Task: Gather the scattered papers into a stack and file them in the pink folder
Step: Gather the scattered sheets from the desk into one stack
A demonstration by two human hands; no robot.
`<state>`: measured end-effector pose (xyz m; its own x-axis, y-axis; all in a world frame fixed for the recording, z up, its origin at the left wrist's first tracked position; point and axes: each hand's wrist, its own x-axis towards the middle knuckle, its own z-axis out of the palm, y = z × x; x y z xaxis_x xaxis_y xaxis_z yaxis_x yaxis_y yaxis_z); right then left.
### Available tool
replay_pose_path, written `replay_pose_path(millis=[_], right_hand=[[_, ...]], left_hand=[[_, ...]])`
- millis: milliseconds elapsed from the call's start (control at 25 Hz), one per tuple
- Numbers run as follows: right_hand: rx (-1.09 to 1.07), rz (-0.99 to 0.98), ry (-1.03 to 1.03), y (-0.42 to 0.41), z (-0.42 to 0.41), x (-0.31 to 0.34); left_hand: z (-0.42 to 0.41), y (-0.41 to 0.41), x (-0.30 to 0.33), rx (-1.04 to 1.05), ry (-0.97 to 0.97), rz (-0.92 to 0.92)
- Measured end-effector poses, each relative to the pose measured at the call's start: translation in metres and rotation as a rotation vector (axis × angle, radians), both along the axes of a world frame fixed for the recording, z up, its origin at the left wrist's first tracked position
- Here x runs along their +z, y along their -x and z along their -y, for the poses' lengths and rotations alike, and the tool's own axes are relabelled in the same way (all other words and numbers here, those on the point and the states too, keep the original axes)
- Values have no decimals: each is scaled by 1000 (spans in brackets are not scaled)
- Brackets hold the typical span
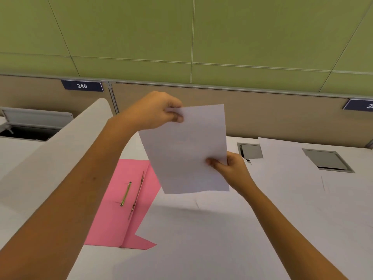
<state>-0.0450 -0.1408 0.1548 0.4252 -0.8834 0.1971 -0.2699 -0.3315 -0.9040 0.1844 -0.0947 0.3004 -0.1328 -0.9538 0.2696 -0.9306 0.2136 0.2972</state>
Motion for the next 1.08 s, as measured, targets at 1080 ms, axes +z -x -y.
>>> replay_pose_path(millis=[1080], right_hand=[[-416, -137, -393, 54, 195, -191]], left_hand=[[206, -92, -303, 1252, -455, -518]])
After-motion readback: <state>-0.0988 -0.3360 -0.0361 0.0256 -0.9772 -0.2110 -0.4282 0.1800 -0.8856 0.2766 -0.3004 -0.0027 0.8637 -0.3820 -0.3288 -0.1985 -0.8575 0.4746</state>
